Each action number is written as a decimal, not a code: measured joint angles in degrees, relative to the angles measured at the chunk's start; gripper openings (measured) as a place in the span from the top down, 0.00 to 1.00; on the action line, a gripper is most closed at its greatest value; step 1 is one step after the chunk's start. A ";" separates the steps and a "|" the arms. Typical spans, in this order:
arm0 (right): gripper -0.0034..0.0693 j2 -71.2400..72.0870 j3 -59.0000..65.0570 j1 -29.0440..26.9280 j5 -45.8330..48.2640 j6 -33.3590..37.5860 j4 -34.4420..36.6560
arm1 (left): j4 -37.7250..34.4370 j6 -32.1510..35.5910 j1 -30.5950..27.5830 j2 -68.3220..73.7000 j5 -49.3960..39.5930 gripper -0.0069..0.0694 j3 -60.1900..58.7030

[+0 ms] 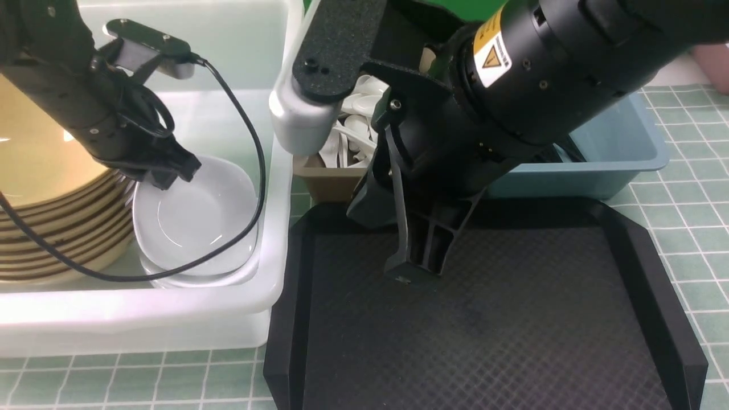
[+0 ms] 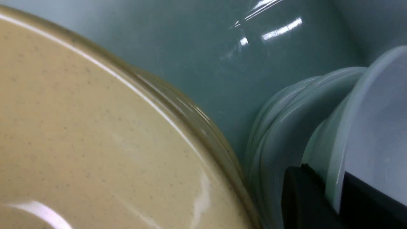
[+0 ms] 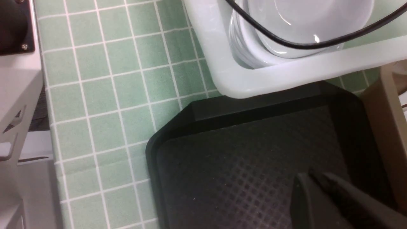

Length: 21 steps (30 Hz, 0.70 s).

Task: On blue table put chopsticks spoon bowls plates into blue grey white boxes.
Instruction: 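Place the white bowl into the white bin with the other dishes with the left gripper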

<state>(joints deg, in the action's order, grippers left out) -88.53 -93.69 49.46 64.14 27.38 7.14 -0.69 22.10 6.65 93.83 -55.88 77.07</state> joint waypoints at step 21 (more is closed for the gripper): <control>0.87 0.00 0.00 0.00 0.88 0.10 -0.18 | -6.67 4.07 0.17 0.66 -8.87 0.47 8.65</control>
<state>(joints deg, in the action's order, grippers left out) -88.53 -93.69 49.46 65.02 27.49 6.96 -7.36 26.17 6.83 94.49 -64.74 85.72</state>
